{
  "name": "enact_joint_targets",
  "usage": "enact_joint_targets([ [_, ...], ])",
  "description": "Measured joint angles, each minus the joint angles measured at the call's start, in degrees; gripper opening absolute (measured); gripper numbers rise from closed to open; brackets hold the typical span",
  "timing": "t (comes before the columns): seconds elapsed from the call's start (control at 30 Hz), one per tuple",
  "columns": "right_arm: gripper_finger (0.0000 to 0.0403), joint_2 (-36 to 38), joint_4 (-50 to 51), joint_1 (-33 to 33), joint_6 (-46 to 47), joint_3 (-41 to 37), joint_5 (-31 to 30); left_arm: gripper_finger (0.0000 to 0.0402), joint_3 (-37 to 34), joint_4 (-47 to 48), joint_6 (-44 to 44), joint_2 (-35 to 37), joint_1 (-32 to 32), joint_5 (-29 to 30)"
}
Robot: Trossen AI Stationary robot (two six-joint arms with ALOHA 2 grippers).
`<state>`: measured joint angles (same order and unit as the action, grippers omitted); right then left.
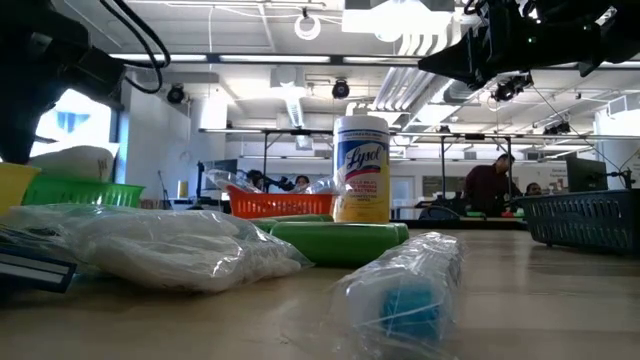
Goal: Pick & Place Travel size toiletries
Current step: Put the white cotton pack into the bottom black bin
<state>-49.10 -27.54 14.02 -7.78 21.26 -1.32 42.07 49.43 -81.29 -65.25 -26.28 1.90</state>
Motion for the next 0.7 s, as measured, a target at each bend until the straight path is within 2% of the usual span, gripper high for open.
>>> enact_joint_targets([
  [0.23, 0.0005, 0.0, 0.3, 0.0, 0.0, 0.0, 0.0, 0.0008, -0.8, -0.1, -1.7, 0.0, 0.0, 0.3],
  [0.57, 0.0005, 0.0, 0.4, 0.0, 0.0, 0.0, 0.0, 0.0111, -0.8, 0.0, -1.5, 0.0, 0.0, 1.0],
  [0.7, 0.0005, 0.0, 0.4, 0.0, 0.0, 0.0, 0.0, 0.0133, -0.8, 2.0, -1.5, 1.0, 0.0, -0.1],
])
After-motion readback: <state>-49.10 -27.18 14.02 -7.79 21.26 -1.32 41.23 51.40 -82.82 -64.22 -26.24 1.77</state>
